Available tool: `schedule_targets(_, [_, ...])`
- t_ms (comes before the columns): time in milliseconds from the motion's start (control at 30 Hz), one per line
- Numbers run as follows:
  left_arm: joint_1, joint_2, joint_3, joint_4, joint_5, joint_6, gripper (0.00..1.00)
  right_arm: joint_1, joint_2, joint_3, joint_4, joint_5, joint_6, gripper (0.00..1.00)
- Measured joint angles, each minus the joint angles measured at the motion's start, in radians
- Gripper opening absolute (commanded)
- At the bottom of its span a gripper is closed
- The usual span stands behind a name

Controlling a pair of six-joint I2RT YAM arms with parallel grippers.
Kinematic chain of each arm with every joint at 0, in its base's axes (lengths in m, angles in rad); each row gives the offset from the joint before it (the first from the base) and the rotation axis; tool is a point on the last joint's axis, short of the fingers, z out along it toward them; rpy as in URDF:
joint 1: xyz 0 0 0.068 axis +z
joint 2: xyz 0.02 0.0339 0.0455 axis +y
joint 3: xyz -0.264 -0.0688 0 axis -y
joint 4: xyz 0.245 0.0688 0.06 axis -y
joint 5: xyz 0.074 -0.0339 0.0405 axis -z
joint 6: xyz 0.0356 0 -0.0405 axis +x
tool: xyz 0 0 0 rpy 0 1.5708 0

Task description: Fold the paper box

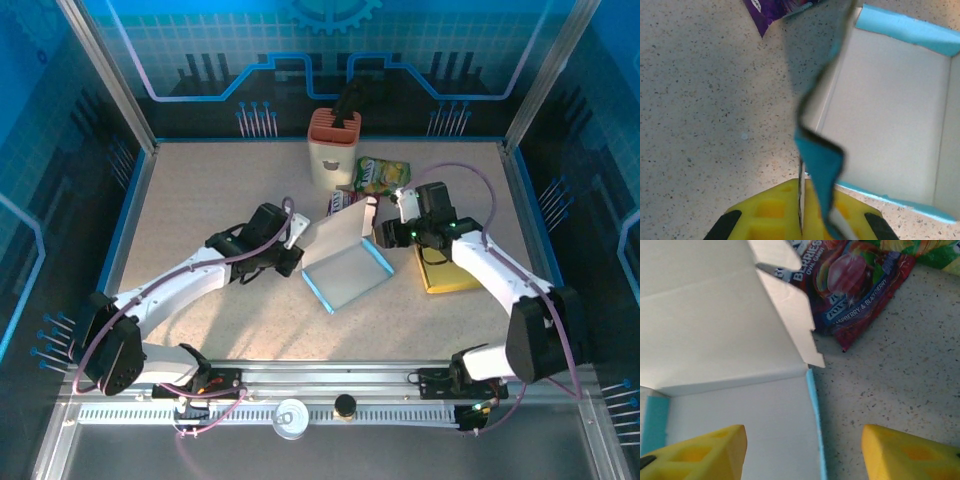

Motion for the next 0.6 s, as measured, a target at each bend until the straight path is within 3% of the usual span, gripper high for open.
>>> schedule_targets(200, [0.031,0.0,0.0,0.0,0.023,0.008,0.0,0.0,0.115,0.08,0.034,-0.043,-0.075,0.63])
schedule_targets(600, [0.049,0.043,0.002,0.005,0.025,0.008,0.0,-0.02,0.225,0.166,0.071,-0.158,-0.159,0.5])
